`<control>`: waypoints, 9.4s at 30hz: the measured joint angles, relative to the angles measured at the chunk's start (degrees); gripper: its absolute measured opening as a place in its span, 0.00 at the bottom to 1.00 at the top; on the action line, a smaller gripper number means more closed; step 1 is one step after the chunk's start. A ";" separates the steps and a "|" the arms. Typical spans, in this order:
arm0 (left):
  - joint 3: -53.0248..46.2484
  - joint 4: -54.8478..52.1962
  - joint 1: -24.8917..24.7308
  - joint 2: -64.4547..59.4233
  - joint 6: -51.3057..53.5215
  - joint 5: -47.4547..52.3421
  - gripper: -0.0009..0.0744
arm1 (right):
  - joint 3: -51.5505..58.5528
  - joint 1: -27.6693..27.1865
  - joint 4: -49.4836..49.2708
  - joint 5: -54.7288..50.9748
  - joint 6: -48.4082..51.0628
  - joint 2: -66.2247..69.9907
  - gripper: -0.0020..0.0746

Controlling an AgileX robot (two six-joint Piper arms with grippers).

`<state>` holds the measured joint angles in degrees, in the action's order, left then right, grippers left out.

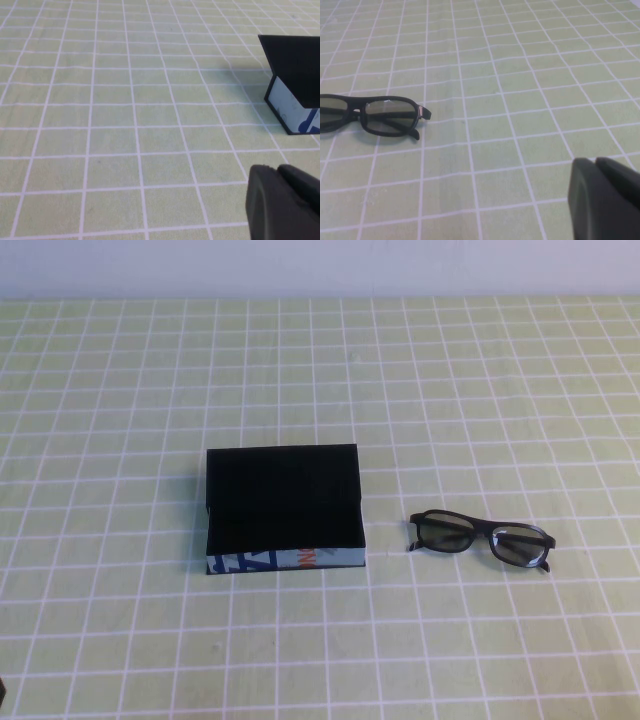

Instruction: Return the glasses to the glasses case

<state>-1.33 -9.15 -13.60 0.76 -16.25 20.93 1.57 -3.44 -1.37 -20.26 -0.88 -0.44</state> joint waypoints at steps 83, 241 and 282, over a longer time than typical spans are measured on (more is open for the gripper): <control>-0.11 -1.96 0.00 0.00 0.58 -35.88 0.01 | 0.00 0.00 -0.47 48.31 0.00 0.00 0.00; 41.25 31.68 0.00 -49.43 30.37 24.88 0.01 | -123.46 41.15 -14.50 -50.60 50.79 129.42 0.03; 41.25 33.62 0.00 -54.15 40.49 25.77 0.01 | -126.17 37.91 -27.38 -49.35 53.79 126.20 0.12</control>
<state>39.92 24.47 -13.60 -53.39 24.24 46.70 -124.60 34.47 -28.75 -69.61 52.91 125.77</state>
